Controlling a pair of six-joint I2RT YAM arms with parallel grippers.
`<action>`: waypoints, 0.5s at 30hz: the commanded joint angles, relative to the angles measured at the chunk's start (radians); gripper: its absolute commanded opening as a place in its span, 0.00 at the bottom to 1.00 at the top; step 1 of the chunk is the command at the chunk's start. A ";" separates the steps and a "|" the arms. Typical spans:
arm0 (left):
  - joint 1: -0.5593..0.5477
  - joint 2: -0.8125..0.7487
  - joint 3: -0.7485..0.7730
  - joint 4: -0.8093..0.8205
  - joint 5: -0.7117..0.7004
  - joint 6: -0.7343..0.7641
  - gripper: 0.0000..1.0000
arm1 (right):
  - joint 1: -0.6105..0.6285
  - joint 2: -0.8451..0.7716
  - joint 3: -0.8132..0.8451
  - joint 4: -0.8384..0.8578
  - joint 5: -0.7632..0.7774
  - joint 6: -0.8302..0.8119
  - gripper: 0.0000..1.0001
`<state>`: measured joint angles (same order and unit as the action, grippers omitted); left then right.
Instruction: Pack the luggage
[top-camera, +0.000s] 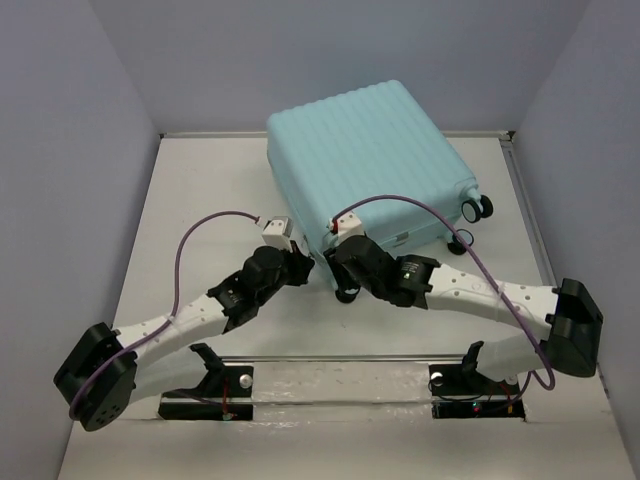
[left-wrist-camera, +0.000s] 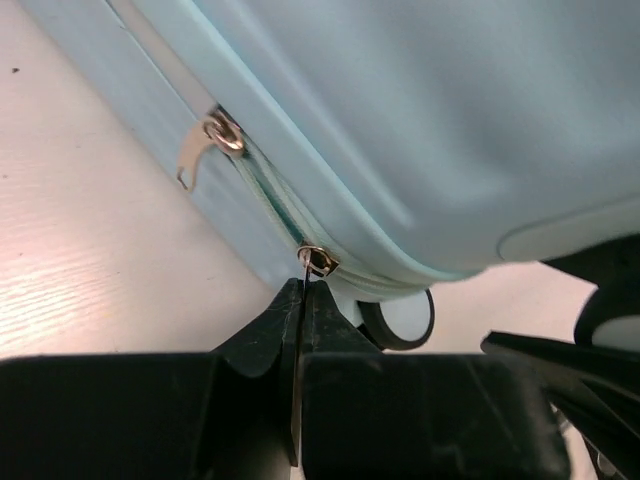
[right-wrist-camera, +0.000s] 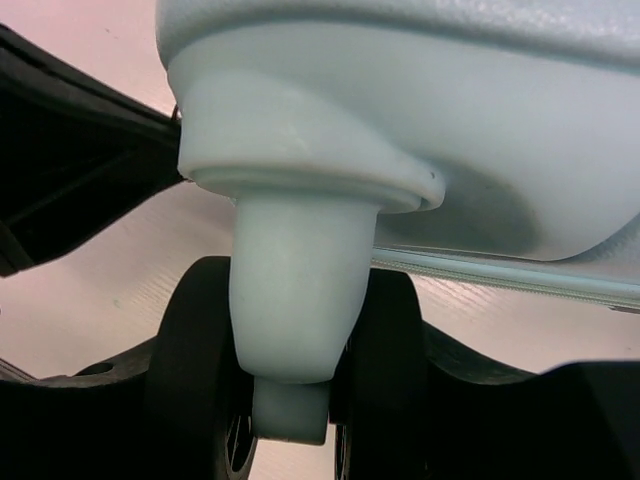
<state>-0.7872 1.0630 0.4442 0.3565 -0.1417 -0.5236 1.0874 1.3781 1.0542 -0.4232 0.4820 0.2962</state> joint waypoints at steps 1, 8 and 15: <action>0.089 -0.061 0.042 -0.243 -0.406 -0.075 0.06 | 0.002 -0.131 -0.054 -0.015 0.003 -0.003 0.07; 0.285 -0.009 0.063 -0.129 -0.292 -0.052 0.06 | 0.002 -0.183 -0.112 -0.014 -0.065 -0.005 0.07; 0.333 0.077 0.186 -0.087 -0.238 -0.073 0.06 | 0.002 -0.180 -0.134 0.032 -0.128 -0.003 0.07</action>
<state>-0.6048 1.1355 0.5644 0.2245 0.0204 -0.6121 1.0851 1.2816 0.9394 -0.3195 0.3943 0.3145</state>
